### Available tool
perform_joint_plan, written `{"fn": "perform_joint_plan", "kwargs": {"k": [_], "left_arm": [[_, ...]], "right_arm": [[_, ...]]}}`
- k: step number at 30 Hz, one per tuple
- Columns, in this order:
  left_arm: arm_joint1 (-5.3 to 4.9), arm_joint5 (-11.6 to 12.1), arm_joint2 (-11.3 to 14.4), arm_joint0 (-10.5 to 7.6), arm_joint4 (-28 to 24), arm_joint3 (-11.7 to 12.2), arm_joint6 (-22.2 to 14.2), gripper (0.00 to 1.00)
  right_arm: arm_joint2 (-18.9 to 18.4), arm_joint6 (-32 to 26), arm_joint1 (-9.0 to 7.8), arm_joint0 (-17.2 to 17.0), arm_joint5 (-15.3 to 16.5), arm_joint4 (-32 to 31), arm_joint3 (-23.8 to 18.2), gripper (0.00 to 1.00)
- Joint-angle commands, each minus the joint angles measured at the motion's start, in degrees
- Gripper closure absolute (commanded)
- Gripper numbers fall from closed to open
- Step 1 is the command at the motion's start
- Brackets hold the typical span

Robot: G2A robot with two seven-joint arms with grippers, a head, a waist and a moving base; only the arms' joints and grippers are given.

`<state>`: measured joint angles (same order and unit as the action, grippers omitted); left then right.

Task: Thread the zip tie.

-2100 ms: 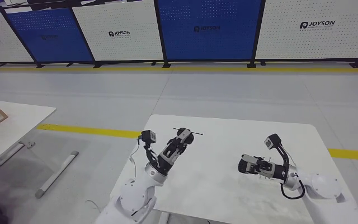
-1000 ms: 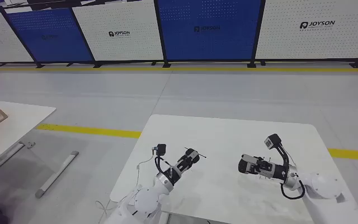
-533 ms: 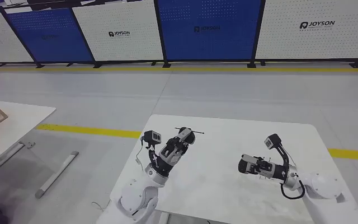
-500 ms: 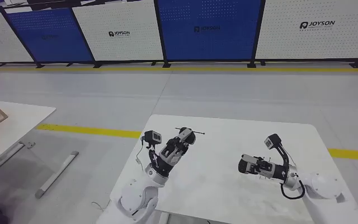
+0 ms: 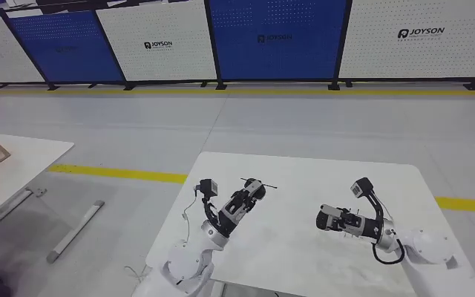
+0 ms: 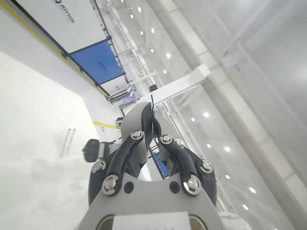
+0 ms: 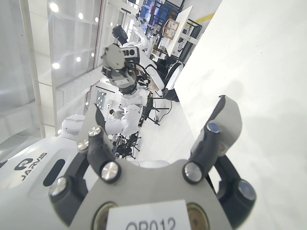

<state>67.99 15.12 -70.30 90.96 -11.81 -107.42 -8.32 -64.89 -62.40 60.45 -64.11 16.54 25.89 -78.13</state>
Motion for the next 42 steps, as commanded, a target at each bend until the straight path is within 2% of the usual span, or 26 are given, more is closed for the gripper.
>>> {"fn": "perform_joint_plan", "kwargs": {"k": [1,3,5,6,13,16,20,23,30,35,42], "left_arm": [[0.06,-0.25,0.91,-0.21,3.65,2.17,0.81,1.00],[0.18,-0.69,2.10,-0.47,5.94,4.31,1.12,1.00],[0.31,-1.60,2.86,-1.10,9.36,6.48,3.02,1.00],[0.49,-2.33,3.75,-1.33,8.43,7.37,2.90,1.00],[0.53,-2.54,3.96,-1.46,7.99,7.60,2.72,1.00],[0.63,-1.53,3.90,-1.67,7.22,6.13,3.33,1.00],[0.69,1.57,3.06,-1.10,4.45,1.50,3.69,1.00],[0.59,2.53,2.50,-0.20,2.88,-0.66,2.69,1.00],[0.60,2.38,2.56,-0.20,2.96,-0.53,2.64,1.00],[0.49,1.81,2.95,-0.27,4.20,1.38,0.28,1.00],[0.49,1.81,2.95,-0.27,4.20,1.38,0.28,1.00]], "right_arm": [[0.00,0.00,0.00,0.00,0.00,0.00,0.00,0.00],[0.00,0.00,0.00,0.00,0.00,0.00,0.00,0.00],[0.00,0.00,0.00,0.00,0.00,0.00,0.00,0.00],[0.00,0.00,0.00,0.00,0.00,0.00,0.00,0.00],[0.00,0.00,0.00,0.00,0.00,0.00,0.00,0.00],[0.00,0.00,0.00,0.00,0.00,0.00,0.00,0.00],[0.00,0.00,0.00,0.00,0.00,0.00,0.00,0.00],[0.00,0.00,0.00,0.00,0.00,0.00,0.00,0.00],[0.00,0.00,0.00,0.00,0.00,0.00,0.00,0.00],[0.00,0.00,0.00,0.00,0.00,0.00,0.00,0.00],[0.05,0.33,-0.06,-0.08,-0.23,-1.29,-0.58,0.00]]}}
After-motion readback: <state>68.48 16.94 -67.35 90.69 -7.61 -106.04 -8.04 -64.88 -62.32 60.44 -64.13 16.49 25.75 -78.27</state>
